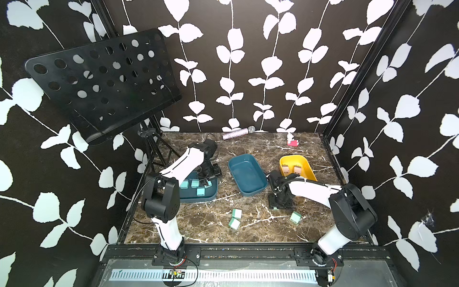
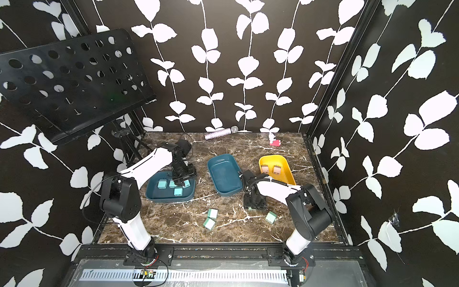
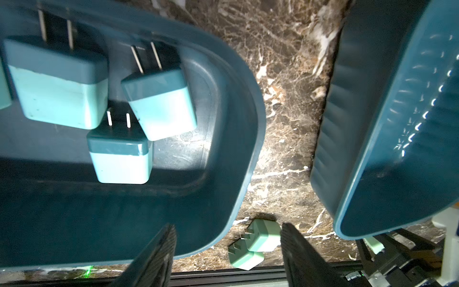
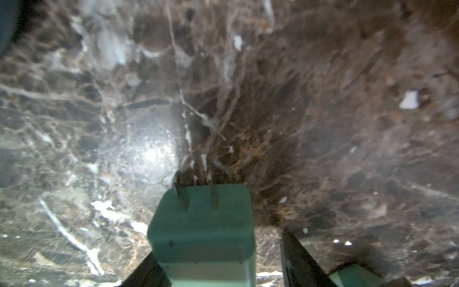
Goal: Place the plugs by color into the storage box
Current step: Pick up the plug from the center of the board.
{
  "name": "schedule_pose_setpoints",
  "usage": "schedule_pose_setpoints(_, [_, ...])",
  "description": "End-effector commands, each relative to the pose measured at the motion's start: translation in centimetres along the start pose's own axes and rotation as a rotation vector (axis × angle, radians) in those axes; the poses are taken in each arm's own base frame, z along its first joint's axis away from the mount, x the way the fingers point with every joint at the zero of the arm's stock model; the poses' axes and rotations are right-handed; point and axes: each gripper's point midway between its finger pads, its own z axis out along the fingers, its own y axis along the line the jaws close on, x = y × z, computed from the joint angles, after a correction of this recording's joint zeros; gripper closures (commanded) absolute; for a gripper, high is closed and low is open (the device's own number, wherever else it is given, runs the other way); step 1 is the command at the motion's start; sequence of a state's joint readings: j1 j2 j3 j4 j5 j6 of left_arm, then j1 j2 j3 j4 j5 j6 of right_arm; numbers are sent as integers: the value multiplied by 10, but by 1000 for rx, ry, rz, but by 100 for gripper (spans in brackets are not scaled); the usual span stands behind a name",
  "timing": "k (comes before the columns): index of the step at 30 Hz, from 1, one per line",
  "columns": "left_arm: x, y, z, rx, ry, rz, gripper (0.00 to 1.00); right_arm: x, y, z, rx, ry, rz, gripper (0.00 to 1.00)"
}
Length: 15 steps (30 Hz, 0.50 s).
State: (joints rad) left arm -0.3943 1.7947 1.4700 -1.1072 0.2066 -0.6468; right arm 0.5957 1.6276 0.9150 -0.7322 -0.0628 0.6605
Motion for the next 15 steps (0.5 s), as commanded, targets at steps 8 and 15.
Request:
schedule_pose_setpoints(8, [-2,-13,-3,10,2,14,31,-6,3,2,22,4,-42,53])
schedule_pose_setpoints(15, [-1,-13,-3,12,-2,15,31,-8,3,-27,21,-18,-52,61])
